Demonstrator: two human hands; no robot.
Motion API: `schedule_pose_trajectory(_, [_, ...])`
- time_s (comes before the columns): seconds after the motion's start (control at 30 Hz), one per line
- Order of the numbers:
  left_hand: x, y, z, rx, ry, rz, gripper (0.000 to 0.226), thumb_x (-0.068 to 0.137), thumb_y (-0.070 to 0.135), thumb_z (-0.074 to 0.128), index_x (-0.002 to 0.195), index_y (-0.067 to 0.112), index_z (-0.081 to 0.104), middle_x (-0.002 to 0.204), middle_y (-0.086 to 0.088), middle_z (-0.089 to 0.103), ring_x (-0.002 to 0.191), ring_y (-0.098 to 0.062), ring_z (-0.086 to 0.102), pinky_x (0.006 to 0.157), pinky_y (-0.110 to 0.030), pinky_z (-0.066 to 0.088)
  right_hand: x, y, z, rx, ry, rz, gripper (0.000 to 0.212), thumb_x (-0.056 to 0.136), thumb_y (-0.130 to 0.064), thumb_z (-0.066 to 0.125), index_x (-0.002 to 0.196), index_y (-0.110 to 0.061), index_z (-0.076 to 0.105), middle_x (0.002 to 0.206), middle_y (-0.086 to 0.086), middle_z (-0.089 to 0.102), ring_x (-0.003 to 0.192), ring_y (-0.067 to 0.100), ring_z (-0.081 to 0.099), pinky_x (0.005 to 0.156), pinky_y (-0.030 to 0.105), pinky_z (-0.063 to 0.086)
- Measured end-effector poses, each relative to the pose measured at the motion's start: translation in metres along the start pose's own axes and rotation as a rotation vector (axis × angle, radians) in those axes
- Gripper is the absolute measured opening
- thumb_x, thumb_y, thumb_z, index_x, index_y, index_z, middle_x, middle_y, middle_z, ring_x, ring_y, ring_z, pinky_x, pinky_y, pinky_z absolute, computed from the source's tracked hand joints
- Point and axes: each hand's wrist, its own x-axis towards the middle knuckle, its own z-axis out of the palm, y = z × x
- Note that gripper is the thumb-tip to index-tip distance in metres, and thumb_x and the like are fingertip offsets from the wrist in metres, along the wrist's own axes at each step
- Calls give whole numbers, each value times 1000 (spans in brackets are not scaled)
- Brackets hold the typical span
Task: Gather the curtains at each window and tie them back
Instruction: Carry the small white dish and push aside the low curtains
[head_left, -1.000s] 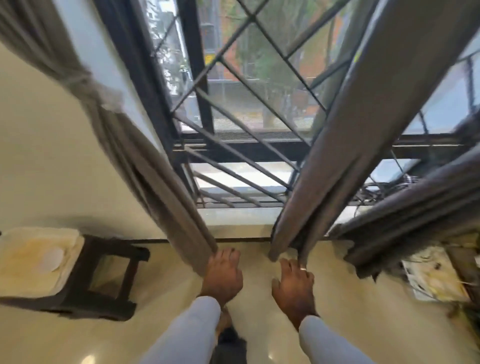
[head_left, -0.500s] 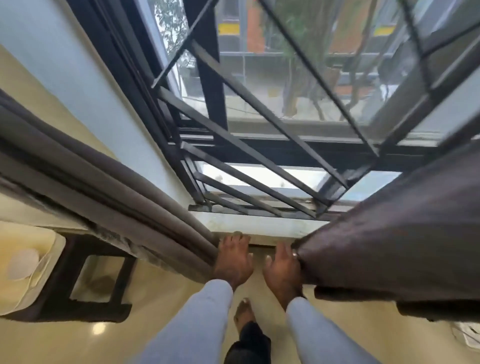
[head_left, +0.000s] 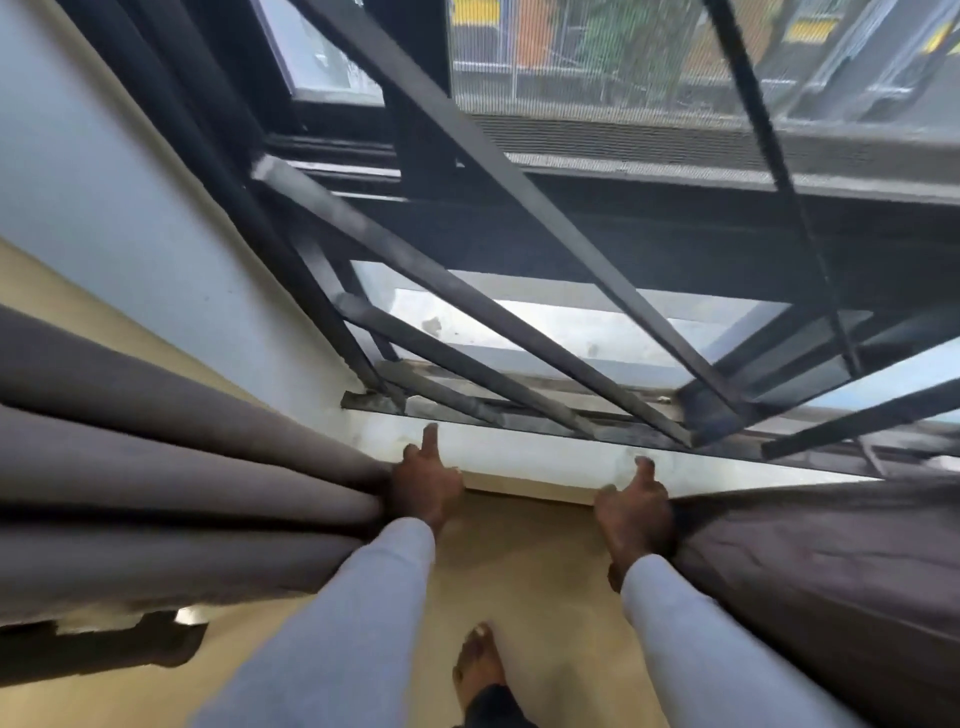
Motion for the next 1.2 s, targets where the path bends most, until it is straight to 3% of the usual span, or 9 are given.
schedule_pose_trajectory(0.17, [14,-2,11,-69,134,51,52,97,33,68,143,29,44,119,-15,71,108,-40,70,93,-46,61,19,13,18,4,51,-21,39,98,-30,64,133,-11,61,108,31,70,102,50,67,86,49,56])
schedule_pose_trajectory(0.3, [23,-3,11,-123,242,-53,43,98,27,73,137,10,63,125,-22,75,115,-45,70,97,-49,57,31,21,25,16,117,-24,33,100,-31,65,123,-8,70,106,30,72,99,49,68,85,48,55])
schedule_pose_trajectory(0.43, [31,-9,12,-203,233,-74,31,96,23,76,126,14,76,119,-20,78,112,-41,72,94,-40,56,28,23,29,53,155,-44,24,97,-27,69,105,-6,78,97,30,71,90,49,67,78,46,53])
schedule_pose_trajectory(0.63, [-3,8,18,-285,184,0,15,94,26,76,102,14,82,99,-15,80,92,-39,74,73,-30,50,-6,15,29,59,91,-103,25,93,-30,73,96,-6,78,92,27,72,87,46,67,74,42,51])
schedule_pose_trajectory(0.77, [-49,7,17,-314,96,38,20,85,35,76,98,20,80,95,-13,79,89,-36,74,75,-40,60,-52,14,1,97,4,-135,34,92,-47,72,93,-13,76,94,19,73,86,41,68,72,39,52])
schedule_pose_trajectory(0.87, [-104,13,-5,-355,67,110,13,97,30,69,108,27,76,100,-5,79,91,-31,73,78,-40,60,-91,17,-32,121,-48,-198,35,91,-52,72,100,-18,75,96,11,73,86,35,69,72,36,55])
schedule_pose_trajectory(1.0, [-190,10,-43,-422,8,138,34,111,33,52,143,43,59,134,11,62,124,-16,60,105,-31,47,-152,29,-81,95,-102,-262,43,82,-64,66,99,-25,69,92,4,67,84,26,66,72,35,55])
schedule_pose_trajectory(1.1, [-242,0,-65,-432,-20,187,37,107,46,56,144,52,55,147,7,62,132,-20,60,114,-44,51,-198,32,-124,145,-134,-267,42,82,-65,65,101,-28,67,98,-2,63,92,22,64,77,35,55])
schedule_pose_trajectory(1.2, [-286,-6,-91,-451,31,220,39,100,60,61,138,50,60,138,7,65,124,-18,63,110,-44,54,-243,33,-172,156,-117,-287,44,84,-66,67,109,-31,70,109,-5,65,101,21,65,82,33,53])
